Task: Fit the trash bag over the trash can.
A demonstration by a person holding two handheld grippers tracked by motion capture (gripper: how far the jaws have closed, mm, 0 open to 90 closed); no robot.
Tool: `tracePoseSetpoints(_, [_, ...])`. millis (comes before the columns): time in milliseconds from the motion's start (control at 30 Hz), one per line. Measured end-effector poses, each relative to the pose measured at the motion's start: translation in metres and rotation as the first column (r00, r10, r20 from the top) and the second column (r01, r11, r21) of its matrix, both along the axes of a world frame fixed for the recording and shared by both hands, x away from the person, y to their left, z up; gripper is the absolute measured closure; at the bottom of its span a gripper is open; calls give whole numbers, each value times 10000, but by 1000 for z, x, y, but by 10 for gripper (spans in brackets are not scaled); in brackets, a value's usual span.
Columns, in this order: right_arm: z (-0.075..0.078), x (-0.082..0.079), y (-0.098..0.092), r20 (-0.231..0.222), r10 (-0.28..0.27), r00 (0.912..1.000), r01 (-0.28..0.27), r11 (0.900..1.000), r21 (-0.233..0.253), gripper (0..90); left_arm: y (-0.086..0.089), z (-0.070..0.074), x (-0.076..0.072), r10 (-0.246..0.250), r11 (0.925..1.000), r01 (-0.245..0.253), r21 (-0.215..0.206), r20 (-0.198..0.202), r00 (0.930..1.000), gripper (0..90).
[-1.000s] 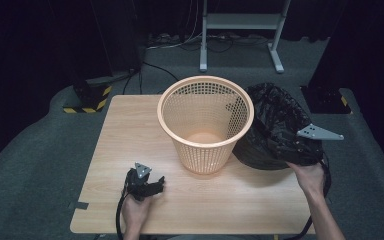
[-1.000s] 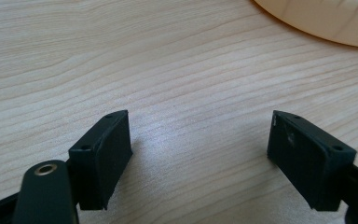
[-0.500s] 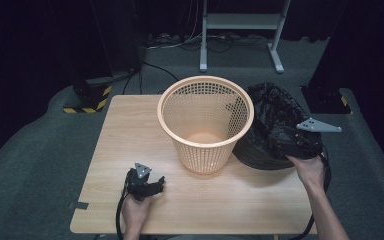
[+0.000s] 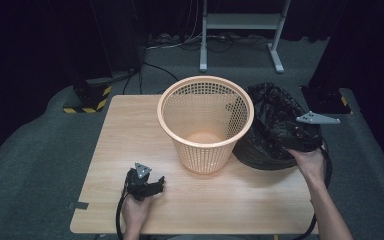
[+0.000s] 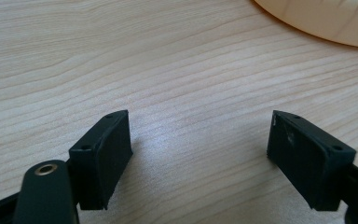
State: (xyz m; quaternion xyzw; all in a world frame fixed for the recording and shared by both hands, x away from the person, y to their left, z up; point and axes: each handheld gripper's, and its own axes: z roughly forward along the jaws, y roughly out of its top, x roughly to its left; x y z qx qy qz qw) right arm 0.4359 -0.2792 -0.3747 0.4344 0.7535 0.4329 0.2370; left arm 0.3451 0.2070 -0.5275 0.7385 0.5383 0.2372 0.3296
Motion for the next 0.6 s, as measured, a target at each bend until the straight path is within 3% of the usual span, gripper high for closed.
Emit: tracePoseSetpoints(600, [-6, 29, -3, -538, -406, 9977, 386, 9985, -387, 245, 0, 0, 0, 0, 10000, 0, 14, -6, 10000, 221])
